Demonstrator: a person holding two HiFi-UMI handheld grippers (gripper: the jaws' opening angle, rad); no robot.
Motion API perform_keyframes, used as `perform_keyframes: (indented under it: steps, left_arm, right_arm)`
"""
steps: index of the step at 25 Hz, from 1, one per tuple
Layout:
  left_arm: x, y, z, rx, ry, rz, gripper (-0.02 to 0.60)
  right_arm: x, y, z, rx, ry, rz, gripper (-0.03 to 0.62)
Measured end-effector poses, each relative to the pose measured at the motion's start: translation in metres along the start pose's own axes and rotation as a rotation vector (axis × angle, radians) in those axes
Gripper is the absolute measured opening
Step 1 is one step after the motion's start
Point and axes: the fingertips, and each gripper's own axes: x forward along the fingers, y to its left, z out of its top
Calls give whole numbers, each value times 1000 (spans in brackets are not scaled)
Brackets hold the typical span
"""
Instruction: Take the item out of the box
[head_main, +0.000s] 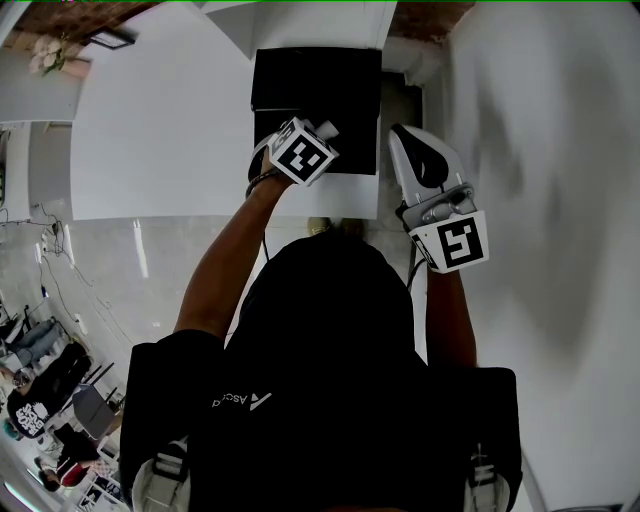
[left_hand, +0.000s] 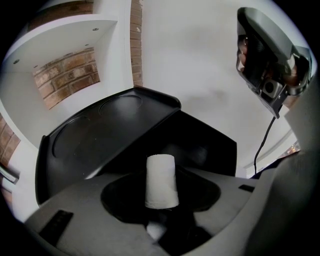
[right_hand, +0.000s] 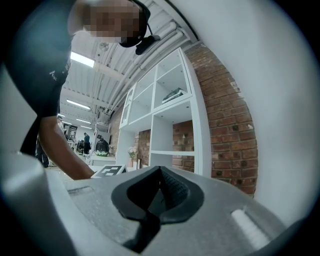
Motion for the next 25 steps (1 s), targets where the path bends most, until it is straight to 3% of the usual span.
perform_keyframes:
  steps: [7, 11, 25]
  left_arm:
    - [-18, -6, 8, 2, -83, -1, 181]
    - [-41, -10, 18, -5, -172, 5, 181]
    - [-178, -26, 84, -23, -729, 54, 181]
  right_arm:
    - [1, 4, 1, -5, 9, 2, 2]
    - [3, 10, 5, -13, 3, 10, 2]
    - [6, 35, 29, -46, -14, 62, 2]
